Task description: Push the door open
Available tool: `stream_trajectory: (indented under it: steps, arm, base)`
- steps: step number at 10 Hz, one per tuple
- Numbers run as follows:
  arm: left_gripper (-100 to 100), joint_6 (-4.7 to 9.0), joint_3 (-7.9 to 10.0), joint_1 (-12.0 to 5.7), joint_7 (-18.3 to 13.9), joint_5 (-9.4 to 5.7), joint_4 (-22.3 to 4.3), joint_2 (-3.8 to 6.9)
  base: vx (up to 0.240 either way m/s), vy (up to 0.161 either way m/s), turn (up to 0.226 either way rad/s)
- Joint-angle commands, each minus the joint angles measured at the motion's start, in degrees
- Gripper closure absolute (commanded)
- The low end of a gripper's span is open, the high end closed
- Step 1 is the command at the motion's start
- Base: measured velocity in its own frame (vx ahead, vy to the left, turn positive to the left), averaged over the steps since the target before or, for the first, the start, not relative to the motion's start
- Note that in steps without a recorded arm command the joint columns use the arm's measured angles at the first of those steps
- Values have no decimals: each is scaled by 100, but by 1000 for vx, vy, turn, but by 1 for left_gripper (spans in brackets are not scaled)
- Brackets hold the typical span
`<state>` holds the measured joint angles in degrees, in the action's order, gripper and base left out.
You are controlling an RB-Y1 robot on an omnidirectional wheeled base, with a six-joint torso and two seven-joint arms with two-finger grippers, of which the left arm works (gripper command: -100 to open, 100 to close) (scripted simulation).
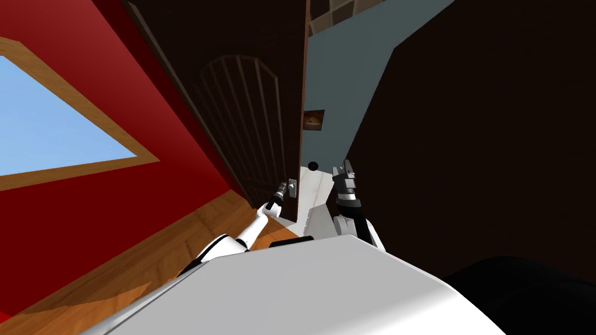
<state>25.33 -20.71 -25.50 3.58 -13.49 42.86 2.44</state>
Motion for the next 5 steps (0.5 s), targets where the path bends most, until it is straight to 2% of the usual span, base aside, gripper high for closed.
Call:
stream_trajectory:
  steps: [1,5]
  arm:
    - [-100,-15,-31,11,-24,-14,21,55]
    - [-100,-38,-78,28,-61,-36,54,48]
  base:
    - [-66,-36,43]
    - [-180,51,-1]
